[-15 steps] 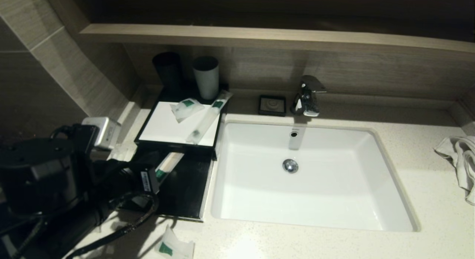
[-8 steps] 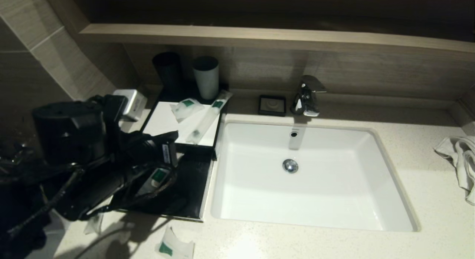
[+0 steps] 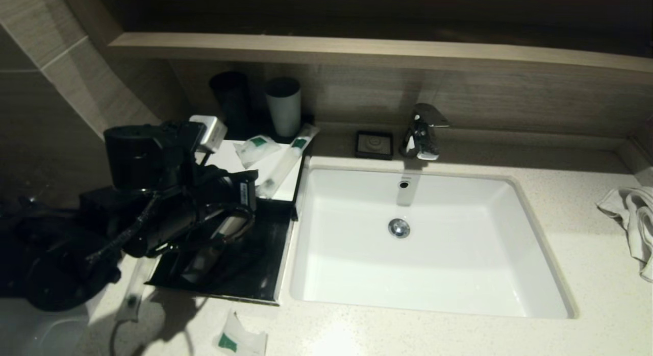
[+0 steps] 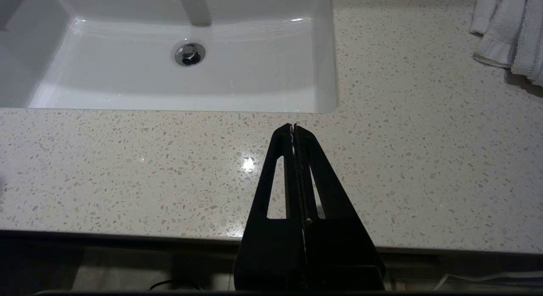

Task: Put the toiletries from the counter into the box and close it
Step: Pick up the bathroom toiletry

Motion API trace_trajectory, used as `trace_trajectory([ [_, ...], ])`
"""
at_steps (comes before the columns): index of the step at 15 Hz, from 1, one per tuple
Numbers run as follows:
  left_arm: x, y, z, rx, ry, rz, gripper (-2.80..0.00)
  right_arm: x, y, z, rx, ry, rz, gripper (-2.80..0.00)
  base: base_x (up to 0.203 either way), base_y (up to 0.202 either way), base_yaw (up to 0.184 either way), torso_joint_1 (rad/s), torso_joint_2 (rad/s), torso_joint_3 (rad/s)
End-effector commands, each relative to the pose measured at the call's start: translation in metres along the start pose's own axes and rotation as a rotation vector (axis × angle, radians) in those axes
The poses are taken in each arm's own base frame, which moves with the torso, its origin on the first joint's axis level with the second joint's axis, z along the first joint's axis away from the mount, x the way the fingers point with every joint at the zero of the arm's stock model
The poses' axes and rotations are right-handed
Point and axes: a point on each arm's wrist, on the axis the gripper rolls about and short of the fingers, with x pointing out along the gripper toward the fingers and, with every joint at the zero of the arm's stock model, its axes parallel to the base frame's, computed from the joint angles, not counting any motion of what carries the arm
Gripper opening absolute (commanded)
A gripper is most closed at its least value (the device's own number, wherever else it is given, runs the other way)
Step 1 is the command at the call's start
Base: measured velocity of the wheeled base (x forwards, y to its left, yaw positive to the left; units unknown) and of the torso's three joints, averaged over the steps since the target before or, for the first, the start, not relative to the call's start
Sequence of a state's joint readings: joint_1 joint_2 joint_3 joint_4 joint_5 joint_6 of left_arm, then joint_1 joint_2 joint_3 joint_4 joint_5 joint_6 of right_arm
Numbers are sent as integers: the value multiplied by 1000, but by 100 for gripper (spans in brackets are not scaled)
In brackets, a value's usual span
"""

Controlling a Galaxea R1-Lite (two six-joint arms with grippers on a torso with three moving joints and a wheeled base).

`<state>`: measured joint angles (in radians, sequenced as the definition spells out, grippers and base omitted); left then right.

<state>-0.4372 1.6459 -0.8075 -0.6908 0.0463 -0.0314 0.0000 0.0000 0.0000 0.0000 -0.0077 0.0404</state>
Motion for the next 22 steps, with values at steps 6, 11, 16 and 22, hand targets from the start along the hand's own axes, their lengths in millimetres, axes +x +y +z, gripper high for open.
trace_trajectory([
  [6, 6, 0, -6, 63, 14, -2, -280, 0, 0, 0, 0, 2, 0, -280, 0, 0, 0, 0, 0, 0],
  [11, 7, -2, -5, 93, 9, -8, -280, 0, 0, 0, 1, 2, 0, -280, 0, 0, 0, 0, 0, 0],
  [16, 12, -2, -3, 115, 8, -10, 0, 0, 0, 0, 1, 2, 0, -280, 0, 0, 0, 0, 0, 0],
  [22, 23, -4, -10, 160, 28, -14, 0, 0, 0, 0, 1, 2, 0, -280, 0, 0, 0, 0, 0, 0],
])
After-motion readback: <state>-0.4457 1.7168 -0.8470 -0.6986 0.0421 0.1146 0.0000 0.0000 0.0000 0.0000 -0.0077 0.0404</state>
